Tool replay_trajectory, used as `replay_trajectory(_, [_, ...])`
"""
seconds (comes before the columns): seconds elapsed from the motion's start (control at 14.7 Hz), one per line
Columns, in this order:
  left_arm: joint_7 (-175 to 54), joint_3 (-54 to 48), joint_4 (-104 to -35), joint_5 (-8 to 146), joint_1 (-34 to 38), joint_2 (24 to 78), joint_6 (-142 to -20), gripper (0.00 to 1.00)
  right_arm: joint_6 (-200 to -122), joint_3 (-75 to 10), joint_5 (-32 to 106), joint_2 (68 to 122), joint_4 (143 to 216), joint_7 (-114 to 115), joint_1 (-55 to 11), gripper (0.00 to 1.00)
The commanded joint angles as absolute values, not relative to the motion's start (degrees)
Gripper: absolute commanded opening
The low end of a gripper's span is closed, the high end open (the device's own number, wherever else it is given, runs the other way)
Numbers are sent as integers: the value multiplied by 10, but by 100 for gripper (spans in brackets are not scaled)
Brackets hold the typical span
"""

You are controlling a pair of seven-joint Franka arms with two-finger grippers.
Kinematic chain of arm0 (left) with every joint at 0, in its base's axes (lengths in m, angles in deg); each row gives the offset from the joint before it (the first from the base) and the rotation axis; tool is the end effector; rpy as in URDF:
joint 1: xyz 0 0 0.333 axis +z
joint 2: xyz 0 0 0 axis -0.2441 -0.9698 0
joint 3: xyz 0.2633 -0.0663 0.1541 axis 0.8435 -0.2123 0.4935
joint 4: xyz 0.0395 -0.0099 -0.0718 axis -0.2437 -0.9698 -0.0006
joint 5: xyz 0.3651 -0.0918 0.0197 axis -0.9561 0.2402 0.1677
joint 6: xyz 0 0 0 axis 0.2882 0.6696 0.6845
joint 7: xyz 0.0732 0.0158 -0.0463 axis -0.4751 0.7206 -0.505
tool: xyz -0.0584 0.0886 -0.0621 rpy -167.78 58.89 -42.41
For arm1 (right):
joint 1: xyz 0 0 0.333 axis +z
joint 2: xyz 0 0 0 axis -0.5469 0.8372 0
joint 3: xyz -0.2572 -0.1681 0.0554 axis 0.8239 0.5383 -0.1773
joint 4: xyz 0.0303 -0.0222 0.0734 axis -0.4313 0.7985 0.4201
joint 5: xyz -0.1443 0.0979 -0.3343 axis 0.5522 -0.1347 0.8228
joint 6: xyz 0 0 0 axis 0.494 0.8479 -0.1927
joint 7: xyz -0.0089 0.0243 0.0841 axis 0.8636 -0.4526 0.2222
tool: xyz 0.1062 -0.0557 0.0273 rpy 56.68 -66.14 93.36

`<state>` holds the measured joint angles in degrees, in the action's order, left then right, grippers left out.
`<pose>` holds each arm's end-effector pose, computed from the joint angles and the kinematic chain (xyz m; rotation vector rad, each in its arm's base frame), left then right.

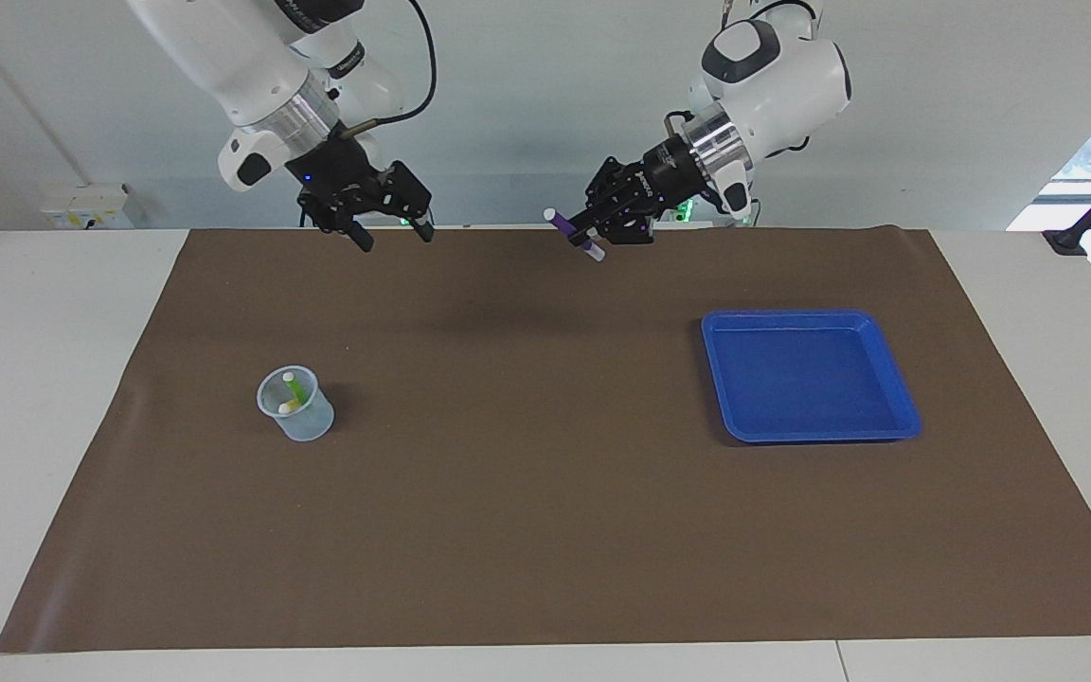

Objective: Transfer and insert pens with both arms

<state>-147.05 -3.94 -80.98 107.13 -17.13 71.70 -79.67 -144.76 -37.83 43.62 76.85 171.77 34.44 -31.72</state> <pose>0.4246 -0.3238 0.5564 1.3896 1.7933 -0.8497 0.5161 0.1751 0.6141 -2.6928 0.3393 0.0028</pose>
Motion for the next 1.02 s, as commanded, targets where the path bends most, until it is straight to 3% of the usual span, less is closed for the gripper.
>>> replay_trajectory(0.0, [-1484,-32,-863,1093,-226,750,-859,0,-1492,-418,423,770,1728,377,-323,100])
replay_trajectory(0.2, [-1483,-33,-873,1113,-244,756,-883,0,-1509,-446,423,773,1730,391,-322,100])
replay_trajectory(0.95, [-1484,-34,-887,1167,-245,763,-914,0,-1453,-496,442,772,1719,383,-321,100])
